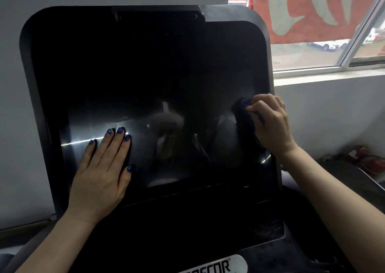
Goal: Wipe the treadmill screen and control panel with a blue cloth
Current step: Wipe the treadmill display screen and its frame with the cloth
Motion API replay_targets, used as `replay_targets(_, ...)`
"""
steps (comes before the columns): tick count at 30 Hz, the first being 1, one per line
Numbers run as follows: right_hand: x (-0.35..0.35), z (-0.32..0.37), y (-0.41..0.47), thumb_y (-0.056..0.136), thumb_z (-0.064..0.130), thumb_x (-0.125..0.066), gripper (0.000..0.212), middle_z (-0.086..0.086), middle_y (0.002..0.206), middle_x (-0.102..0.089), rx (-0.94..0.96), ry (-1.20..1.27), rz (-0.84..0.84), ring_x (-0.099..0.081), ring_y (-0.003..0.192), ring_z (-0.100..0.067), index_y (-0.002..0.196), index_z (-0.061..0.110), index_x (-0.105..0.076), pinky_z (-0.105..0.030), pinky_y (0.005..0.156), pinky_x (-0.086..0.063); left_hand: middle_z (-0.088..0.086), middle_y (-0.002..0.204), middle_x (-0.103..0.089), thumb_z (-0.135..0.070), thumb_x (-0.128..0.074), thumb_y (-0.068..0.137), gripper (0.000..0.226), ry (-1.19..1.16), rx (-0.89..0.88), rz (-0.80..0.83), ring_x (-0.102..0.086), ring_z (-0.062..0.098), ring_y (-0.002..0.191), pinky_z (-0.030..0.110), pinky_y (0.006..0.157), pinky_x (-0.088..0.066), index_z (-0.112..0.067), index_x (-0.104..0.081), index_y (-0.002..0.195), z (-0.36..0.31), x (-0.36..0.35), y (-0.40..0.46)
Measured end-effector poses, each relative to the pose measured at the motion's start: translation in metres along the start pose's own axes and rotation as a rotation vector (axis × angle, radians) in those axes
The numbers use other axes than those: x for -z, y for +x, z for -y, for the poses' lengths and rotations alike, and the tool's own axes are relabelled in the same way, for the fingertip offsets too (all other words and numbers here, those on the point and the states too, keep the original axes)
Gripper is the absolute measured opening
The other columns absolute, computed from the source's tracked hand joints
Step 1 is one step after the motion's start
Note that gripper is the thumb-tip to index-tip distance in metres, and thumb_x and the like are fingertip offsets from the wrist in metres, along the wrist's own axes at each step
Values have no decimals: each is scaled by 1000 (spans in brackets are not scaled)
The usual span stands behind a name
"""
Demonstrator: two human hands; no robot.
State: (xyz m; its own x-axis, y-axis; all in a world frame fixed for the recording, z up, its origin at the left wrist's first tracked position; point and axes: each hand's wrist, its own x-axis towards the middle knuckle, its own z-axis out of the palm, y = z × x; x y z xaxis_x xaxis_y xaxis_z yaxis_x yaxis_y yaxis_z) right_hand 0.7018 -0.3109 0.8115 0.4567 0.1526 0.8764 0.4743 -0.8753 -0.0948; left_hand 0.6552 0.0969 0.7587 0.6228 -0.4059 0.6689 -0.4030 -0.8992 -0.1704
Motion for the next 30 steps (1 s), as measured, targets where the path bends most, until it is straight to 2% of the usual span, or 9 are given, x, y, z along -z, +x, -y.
replay_targets(6, 3, 7, -27, 92, 2, -59, 13, -15, 98, -64, -30, 18, -14, -51, 93, -26, 84, -1, -68, -40, 93, -40, 15, 162, -27, -28, -34, 99, 60, -6, 4, -14, -13, 22, 154, 48, 125, -13, 1, -33, 152, -2, 1, 1)
replay_targets(11, 2, 9, -26, 91, 6, -58, 14, -15, 97, -64, -70, 15, -45, -54, 92, -29, 83, 1, -68, -46, 93, -42, 16, 162, -28, -28, -35, 99, 59, 2, 1, -16, -21, 27, 152, 50, 124, -15, 1, -34, 151, -1, 1, 0)
replay_targets(15, -14, 26, -6, 91, 8, -57, 14, -16, 97, -63, -159, 26, -117, -55, 89, -32, 84, 0, -67, -37, 85, -41, 15, 162, -27, -28, -35, 99, 60, 16, 2, -7, -24, 29, 151, 49, 124, -14, -1, -33, 153, -1, 1, 0)
replay_targets(21, -6, 33, -31, 95, 10, -55, 21, -17, 100, -62, -90, 91, -12, -54, 92, -31, 86, -3, -68, -31, 85, -43, 16, 162, -28, -28, -35, 100, 59, 14, 4, -6, -26, 29, 150, 50, 124, -17, -1, -33, 152, -1, 0, 0)
replay_targets(24, -3, 28, -23, 95, 10, -53, 22, -18, 97, -62, -138, 69, -44, -56, 88, -35, 84, -3, -66, -24, 84, -40, 15, 162, -27, -29, -35, 100, 60, 9, 7, 4, -25, 29, 151, 51, 124, -17, -2, -32, 153, 0, 0, 0)
replay_targets(28, -20, 45, -8, 92, 5, -58, 13, -17, 100, -62, -147, 68, -52, -52, 92, -28, 86, -3, -66, -34, 79, -45, 15, 163, -26, -28, -35, 100, 60, 10, 9, 9, -23, 28, 151, 50, 124, -15, -2, -32, 153, 0, 0, 0)
replay_targets(30, -20, 48, -18, 92, 3, -60, 11, -16, 101, -62, -97, 102, -10, -53, 94, -27, 87, -2, -67, -34, 80, -47, 15, 162, -27, -28, -35, 100, 59, 10, 7, 5, -24, 28, 151, 50, 124, -15, -2, -32, 153, 0, 0, 0)
